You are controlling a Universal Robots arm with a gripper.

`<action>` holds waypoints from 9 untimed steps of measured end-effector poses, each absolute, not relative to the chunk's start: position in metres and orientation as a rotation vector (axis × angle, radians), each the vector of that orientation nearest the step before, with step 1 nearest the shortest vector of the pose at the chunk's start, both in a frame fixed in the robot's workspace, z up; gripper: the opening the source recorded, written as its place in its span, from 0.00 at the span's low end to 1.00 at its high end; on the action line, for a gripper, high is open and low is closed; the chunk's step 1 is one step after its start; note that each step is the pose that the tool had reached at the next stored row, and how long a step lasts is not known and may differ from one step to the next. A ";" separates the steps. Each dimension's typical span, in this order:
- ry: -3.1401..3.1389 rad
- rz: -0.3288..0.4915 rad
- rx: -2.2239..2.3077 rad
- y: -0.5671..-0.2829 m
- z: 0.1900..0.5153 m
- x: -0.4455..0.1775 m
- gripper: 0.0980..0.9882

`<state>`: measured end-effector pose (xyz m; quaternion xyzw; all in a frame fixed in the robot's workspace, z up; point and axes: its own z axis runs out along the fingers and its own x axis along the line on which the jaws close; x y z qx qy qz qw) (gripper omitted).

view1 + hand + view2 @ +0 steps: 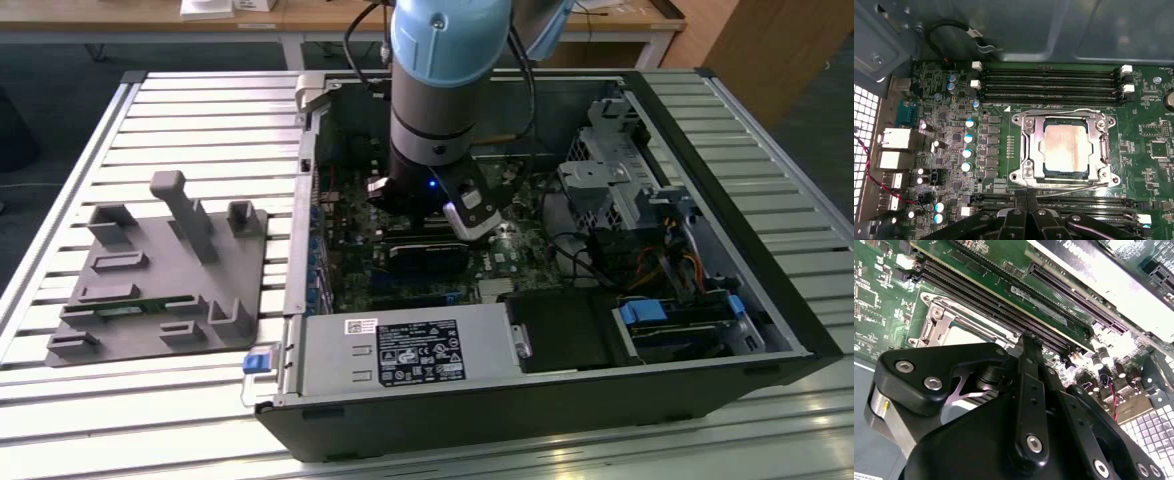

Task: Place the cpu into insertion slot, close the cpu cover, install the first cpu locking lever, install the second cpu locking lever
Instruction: 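Install the second cpu locking lever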

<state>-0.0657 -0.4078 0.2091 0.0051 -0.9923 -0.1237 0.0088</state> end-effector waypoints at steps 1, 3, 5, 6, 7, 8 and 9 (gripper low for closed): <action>-3.100 -0.389 0.016 -0.408 0.208 -0.066 0.01; -3.099 -0.396 0.016 -0.408 0.206 -0.066 0.01; -3.096 -0.415 0.015 -0.408 0.205 -0.067 0.01; -3.095 -0.422 0.016 -0.408 0.204 -0.068 0.01; -3.095 -0.427 0.016 -0.408 0.203 -0.068 0.01; -3.094 -0.431 0.016 -0.408 0.202 -0.068 0.01; -3.094 -0.434 0.016 -0.408 0.201 -0.068 0.01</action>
